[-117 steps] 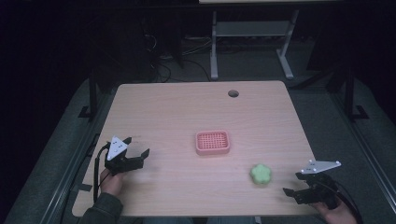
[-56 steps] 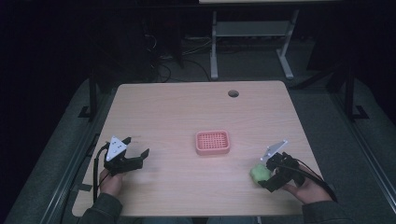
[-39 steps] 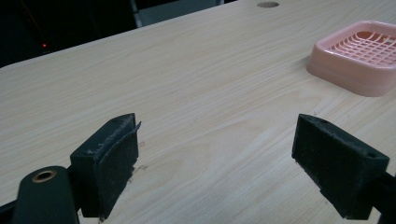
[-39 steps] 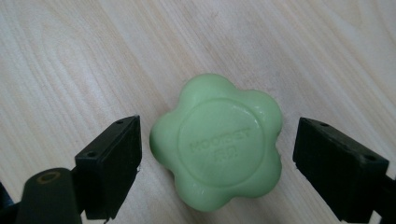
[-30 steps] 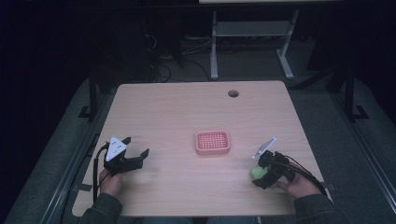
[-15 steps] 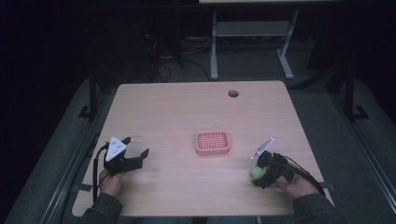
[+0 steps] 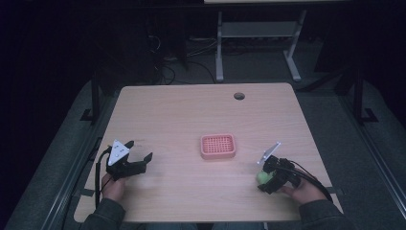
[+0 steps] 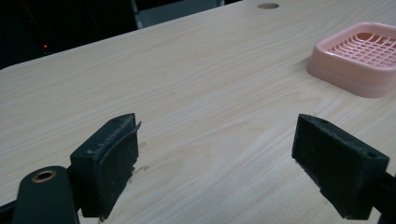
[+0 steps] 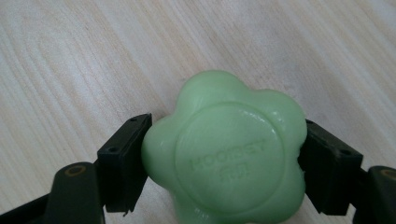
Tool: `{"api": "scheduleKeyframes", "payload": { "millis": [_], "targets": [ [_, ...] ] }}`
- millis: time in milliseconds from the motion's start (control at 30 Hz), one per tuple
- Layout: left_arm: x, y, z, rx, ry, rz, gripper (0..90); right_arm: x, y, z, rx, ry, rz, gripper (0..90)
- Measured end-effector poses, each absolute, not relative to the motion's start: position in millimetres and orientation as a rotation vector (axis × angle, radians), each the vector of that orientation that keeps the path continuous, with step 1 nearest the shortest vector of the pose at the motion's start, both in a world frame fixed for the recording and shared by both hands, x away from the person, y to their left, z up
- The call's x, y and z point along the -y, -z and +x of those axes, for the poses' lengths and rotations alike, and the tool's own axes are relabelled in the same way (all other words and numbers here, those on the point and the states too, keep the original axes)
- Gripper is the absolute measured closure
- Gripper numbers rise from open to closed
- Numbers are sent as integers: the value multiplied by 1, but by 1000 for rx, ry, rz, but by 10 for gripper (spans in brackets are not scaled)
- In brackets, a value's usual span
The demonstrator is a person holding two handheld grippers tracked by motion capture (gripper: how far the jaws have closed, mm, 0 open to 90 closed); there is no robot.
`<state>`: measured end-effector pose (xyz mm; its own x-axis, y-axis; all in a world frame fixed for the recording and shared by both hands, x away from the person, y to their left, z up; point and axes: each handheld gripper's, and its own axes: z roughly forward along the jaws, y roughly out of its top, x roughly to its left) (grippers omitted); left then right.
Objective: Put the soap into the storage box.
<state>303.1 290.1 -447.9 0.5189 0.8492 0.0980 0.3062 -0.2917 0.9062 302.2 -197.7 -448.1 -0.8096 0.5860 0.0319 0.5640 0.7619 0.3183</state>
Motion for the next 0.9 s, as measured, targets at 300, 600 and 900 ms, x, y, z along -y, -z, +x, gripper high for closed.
{"api": "scheduleKeyframes", "payload": {
  "millis": [300, 600, 900],
  "targets": [
    [-291, 448, 303, -960, -744, 1841, 142, 197, 448, 301, -2877, -478, 931, 259],
    [-291, 448, 303, -960, -743, 1841, 142, 197, 439, 301, -2868, -486, 926, 260],
    [-290, 447, 302, -964, -734, 1835, 142, 186, 429, 312, -2887, -473, 879, 260]
  ]
}}
